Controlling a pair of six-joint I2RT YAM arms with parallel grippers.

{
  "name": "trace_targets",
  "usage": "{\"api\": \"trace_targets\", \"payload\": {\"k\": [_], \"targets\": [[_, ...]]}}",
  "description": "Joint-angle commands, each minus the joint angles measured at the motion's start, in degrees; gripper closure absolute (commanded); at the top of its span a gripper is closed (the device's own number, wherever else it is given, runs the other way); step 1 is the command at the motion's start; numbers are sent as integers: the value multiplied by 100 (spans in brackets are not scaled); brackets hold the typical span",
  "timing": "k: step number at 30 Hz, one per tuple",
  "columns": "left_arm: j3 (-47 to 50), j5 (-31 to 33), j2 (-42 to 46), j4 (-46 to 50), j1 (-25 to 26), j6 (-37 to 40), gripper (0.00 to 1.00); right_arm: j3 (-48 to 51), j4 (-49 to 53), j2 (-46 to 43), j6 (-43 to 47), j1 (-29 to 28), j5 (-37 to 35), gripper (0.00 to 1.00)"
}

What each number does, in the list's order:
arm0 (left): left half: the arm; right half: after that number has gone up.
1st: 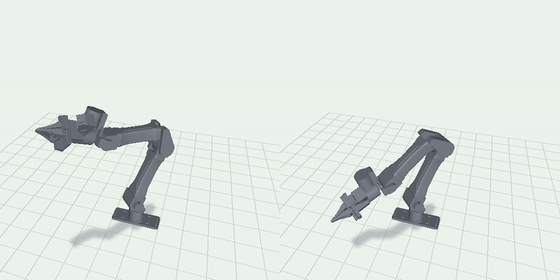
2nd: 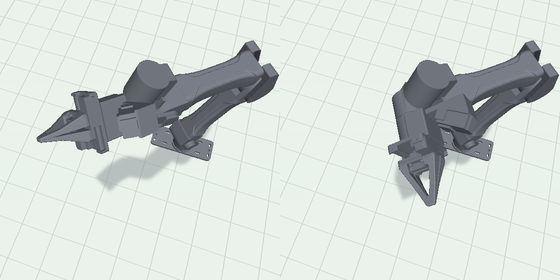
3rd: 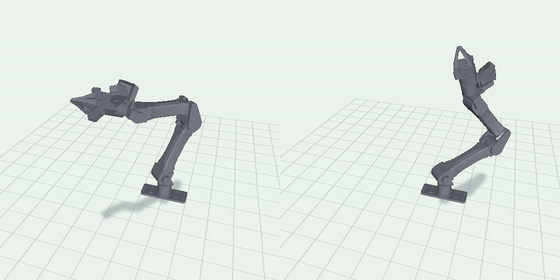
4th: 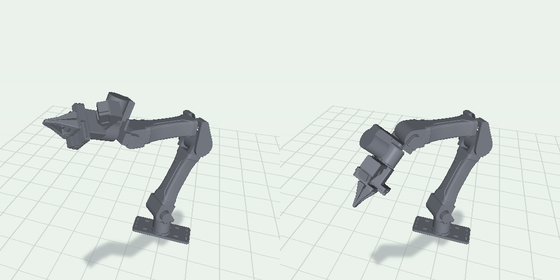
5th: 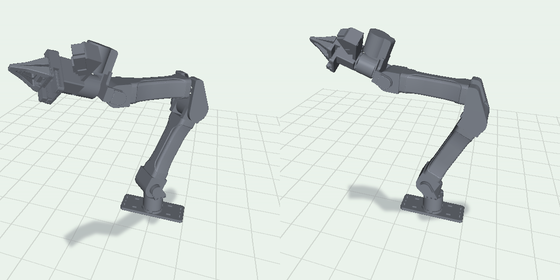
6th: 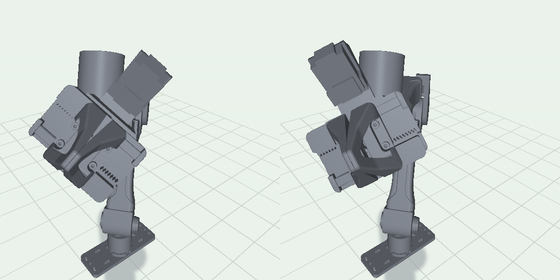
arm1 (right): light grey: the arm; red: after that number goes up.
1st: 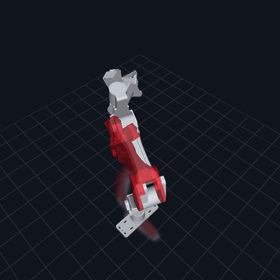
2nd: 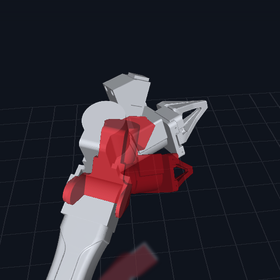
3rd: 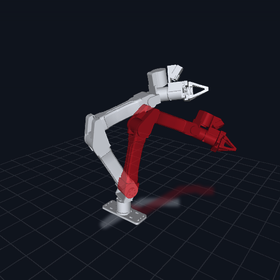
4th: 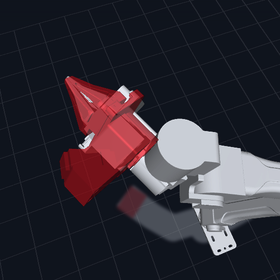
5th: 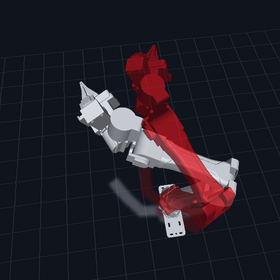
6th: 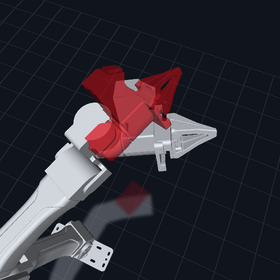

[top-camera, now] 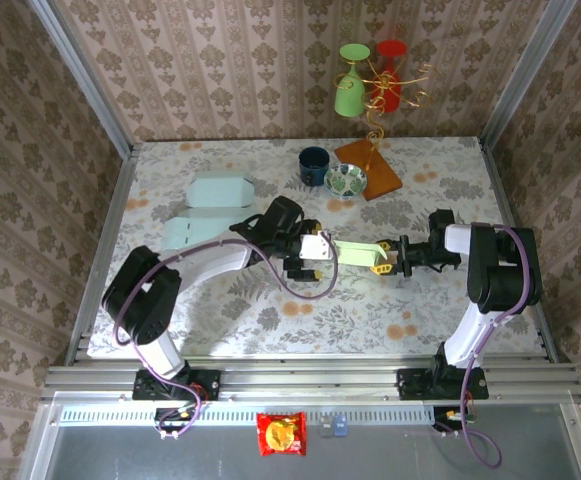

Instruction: Fold the paper box

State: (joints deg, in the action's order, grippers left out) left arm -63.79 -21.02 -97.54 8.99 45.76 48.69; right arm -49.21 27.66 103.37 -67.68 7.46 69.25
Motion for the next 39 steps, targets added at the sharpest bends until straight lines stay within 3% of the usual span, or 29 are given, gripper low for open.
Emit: {"api": "trace_targets", "payload": {"k": [1,8,17,22,39], "targets": [[-346,-8,-276,12,99,-119,5,87,284,173,-112,1,-290,62],[-453,357,-536,-319,269,-286,10,136,249,133,-178,-1,-290,57],[-638,278,-582,24,267,-381,21,73,180,75,-229,9,-307,39],[-827,83,-657,396,259,-456,29,67,170,34,-255,14,-325,37],[-1681,-100,-1156,1448,248,-966,31,-36,682,-924,-171,500,-965,31]]}}
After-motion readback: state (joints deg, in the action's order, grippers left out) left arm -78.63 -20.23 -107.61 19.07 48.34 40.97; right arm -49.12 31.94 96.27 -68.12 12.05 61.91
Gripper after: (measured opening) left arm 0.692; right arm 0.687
